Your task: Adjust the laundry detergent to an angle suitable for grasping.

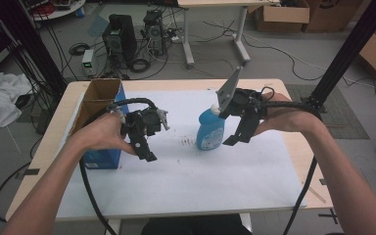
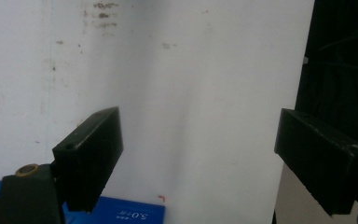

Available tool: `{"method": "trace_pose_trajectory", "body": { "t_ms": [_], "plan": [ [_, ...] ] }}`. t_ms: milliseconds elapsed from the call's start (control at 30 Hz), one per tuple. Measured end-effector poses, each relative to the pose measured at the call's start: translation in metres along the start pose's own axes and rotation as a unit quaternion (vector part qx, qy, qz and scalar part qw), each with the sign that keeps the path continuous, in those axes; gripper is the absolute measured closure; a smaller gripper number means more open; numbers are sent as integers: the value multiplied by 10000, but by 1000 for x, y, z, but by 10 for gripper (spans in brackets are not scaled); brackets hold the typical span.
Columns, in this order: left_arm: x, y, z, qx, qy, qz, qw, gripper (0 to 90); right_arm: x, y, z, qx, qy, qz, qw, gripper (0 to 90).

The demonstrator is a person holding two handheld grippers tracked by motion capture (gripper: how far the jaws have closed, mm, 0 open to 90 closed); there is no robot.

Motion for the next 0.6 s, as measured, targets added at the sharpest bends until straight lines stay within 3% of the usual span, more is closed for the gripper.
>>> {"method": "trace_pose_trajectory", "body": {
  "t_ms": [233, 333, 467, 600],
  "plan": [
    [3, -5, 5, 61, 113, 114, 9999, 156, 0, 0, -1, 1, -15, 3, 10000, 173],
    [5, -8, 9, -85, 269, 72, 9996, 157, 0, 1, -2, -9, -11, -8, 10000, 175],
    [8, -12, 14, -180, 308, 92, 9993, 157, 0, 2, -5, -22, -49, -25, 10000, 177],
    [12, -18, 23, -164, 515, 261, 9982, 158, 0, 3, -7, -15, -70, -33, 10000, 179]
  ]
}}
Point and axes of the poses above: each handheld gripper's, and its own axes: y roughly backward along the jaws, z roughly out of its top, x roughly to its left, the point moved 2 cm from there along -y, roughly forward along the jaws, and after that the axes turned 2 degrees about z, right-handed, at the moved point
